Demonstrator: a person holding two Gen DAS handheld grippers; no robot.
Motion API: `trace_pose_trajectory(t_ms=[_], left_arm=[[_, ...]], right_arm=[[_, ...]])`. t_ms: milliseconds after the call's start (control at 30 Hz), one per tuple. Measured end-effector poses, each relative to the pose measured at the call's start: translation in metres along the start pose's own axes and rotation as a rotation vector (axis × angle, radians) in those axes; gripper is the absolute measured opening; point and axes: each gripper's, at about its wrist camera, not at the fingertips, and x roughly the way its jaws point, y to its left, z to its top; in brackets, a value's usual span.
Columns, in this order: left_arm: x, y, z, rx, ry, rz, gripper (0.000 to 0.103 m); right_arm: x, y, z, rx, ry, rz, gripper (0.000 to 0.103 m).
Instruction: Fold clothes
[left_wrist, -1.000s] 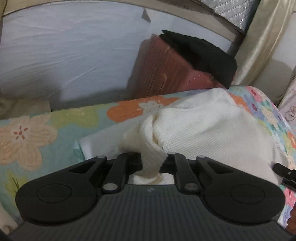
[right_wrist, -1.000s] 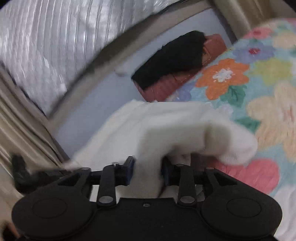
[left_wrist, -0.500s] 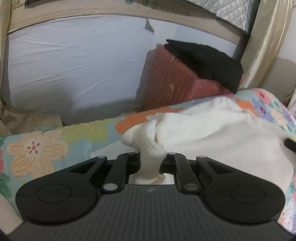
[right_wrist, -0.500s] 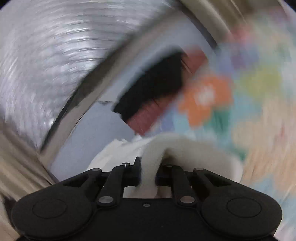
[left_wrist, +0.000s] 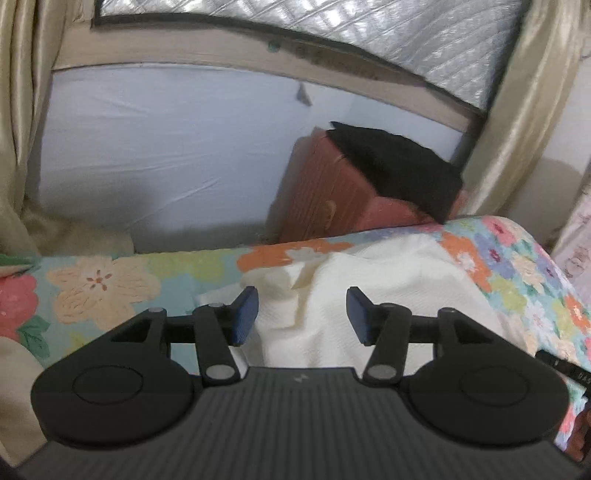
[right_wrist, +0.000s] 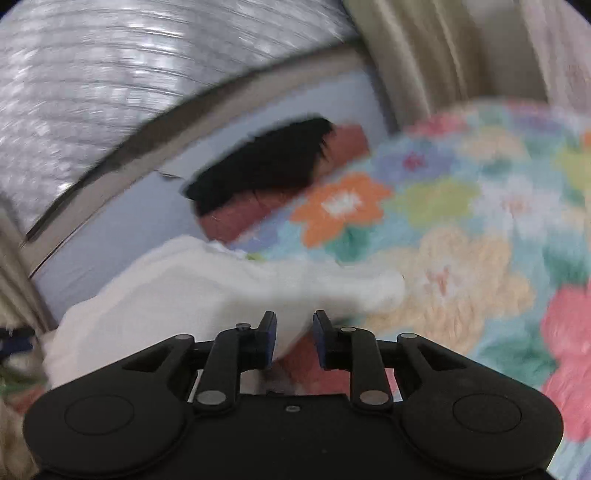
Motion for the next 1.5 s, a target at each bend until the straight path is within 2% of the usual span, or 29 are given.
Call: trace_pose_trajectory(t_ms=[33, 67, 133, 200, 233, 267, 333, 433, 467, 567, 600, 633, 667, 733, 800, 833, 967, 1033, 1100, 1167, 1367, 1500], left_arm=[[0.001, -0.001, -0.004, 0.01, 0.014, -0.019, 0.049], [0.005, -0.003, -0.008, 0.016, 0.031, -0.028, 0.048], [0.022, -0.004, -0.017, 0.012, 0.077, -0.049, 0.039], [0.048, 0.002, -0.024, -0.052, 0.137, -0.051, 0.038], [0.058, 0.006, -0.028, -0.076, 0.155, -0.03, 0.036], [0.064, 0.007, -0.03, -0.066, 0.144, 0.005, 0.036], [0.072, 0.005, -0.033, -0.022, 0.126, 0.067, 0.037], [0.074, -0.006, -0.036, 0.029, 0.125, 0.122, 0.037], [0.07, -0.012, -0.036, 0.05, 0.124, 0.149, 0.038], [0.049, -0.035, -0.039, 0.107, 0.139, 0.26, 0.058], [0.038, -0.042, -0.041, 0.119, 0.143, 0.289, 0.068], [0.025, -0.049, -0.045, 0.13, 0.14, 0.297, 0.071], [0.01, -0.059, -0.05, 0.138, 0.129, 0.283, 0.071], [-0.019, -0.078, -0.062, 0.158, 0.109, 0.19, 0.075], [-0.038, -0.099, -0.071, 0.178, 0.134, 0.122, 0.078], [-0.048, -0.109, -0.076, 0.191, 0.144, 0.107, 0.078], [-0.099, -0.15, -0.096, 0.276, 0.121, 0.096, 0.084], [-0.127, -0.163, -0.104, 0.307, 0.095, 0.073, 0.093], [-0.138, -0.185, -0.109, 0.347, 0.087, 0.047, 0.097], [-0.152, -0.209, -0.119, 0.398, 0.087, 0.012, 0.098], [-0.183, -0.26, -0.151, 0.479, 0.091, -0.024, 0.099], [-0.192, -0.287, -0.172, 0.523, 0.103, -0.045, 0.101]], right_arm=[[-0.008, 0.011, 0.0, -0.047, -0.024, 0.029, 0.029], [-0.014, 0.026, -0.001, -0.105, -0.051, 0.067, 0.04], [-0.019, 0.06, -0.007, -0.243, -0.095, 0.151, 0.057], [-0.013, 0.087, -0.02, -0.374, -0.086, 0.22, 0.06], [-0.001, 0.098, -0.031, -0.427, -0.032, 0.236, 0.06], [0.012, 0.107, -0.044, -0.467, 0.024, 0.218, 0.06], [0.026, 0.116, -0.069, -0.526, 0.059, 0.146, 0.06], [0.015, 0.12, -0.088, -0.559, 0.007, 0.084, 0.061], [0.009, 0.118, -0.089, -0.55, 0.011, 0.08, 0.061], [-0.014, 0.109, -0.082, -0.492, 0.057, 0.076, 0.065], [-0.021, 0.105, -0.078, -0.464, 0.078, 0.075, 0.065], [-0.031, 0.1, -0.074, -0.433, 0.086, 0.068, 0.066], [-0.045, 0.093, -0.071, -0.403, 0.087, 0.058, 0.069], [-0.073, 0.08, -0.065, -0.34, 0.089, 0.039, 0.073], [-0.099, 0.068, -0.06, -0.275, 0.089, 0.027, 0.077], [-0.112, 0.064, -0.058, -0.25, 0.086, 0.025, 0.084], [-0.166, 0.057, -0.063, -0.234, 0.055, -0.024, 0.086], [-0.192, 0.055, -0.065, -0.23, 0.04, -0.063, 0.087], [-0.216, 0.051, -0.065, -0.22, 0.029, -0.108, 0.09], [-0.24, 0.047, -0.065, -0.206, 0.017, -0.16, 0.091], [-0.299, 0.036, -0.074, -0.127, 0.024, -0.336, 0.091], [-0.329, 0.022, -0.088, -0.055, 0.029, -0.394, 0.091]])
